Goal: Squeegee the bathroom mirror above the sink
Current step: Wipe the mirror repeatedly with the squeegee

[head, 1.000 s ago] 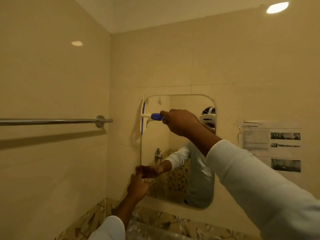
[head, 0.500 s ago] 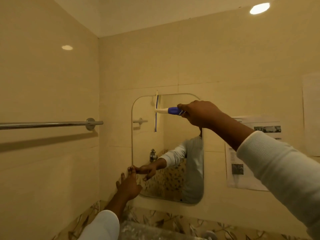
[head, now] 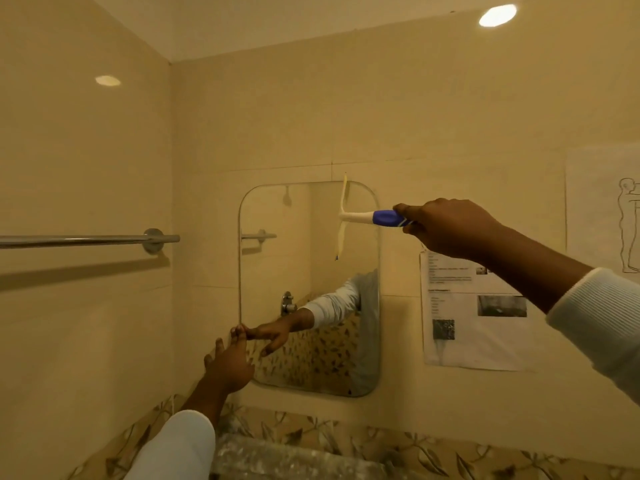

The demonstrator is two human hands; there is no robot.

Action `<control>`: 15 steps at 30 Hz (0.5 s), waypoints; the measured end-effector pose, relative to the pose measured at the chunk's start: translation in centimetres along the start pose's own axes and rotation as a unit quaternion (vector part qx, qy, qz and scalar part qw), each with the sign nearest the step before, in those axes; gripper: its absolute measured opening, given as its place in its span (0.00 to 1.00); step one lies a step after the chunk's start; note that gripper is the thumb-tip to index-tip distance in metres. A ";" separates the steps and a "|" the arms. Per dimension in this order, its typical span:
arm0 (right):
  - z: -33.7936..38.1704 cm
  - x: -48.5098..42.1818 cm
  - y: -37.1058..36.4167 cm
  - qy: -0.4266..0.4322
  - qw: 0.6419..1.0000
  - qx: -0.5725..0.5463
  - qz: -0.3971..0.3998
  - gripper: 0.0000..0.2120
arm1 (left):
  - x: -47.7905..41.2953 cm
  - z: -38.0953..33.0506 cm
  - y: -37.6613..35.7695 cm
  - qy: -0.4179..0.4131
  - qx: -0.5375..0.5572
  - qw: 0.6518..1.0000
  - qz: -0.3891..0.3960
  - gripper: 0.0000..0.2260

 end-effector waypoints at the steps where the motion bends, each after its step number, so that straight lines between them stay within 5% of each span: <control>1: -0.5 0.6 0.0 -0.004 1.000 0.003 0.001 0.25 | 0.0 0.0 -0.1 0.002 -0.001 1.000 0.001 0.41; 10: -4.1 6.1 -1.0 -0.010 1.000 0.022 0.001 0.29 | -0.2 1.2 -0.1 -0.007 -0.004 1.000 0.011 0.40; 15: 1.4 6.5 -3.3 0.053 0.998 -0.037 -0.003 0.30 | -0.1 1.4 -0.1 -0.009 0.013 1.000 0.012 0.40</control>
Point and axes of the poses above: each hand's wrist, its own x-axis away from the middle knuckle, its own y-axis out of the back of the hand, z = x × y, the point moved 1 cm from there along -x, towards the middle knuckle, and after that the axes turned 9 degrees about -x, right-handed, at the moved point
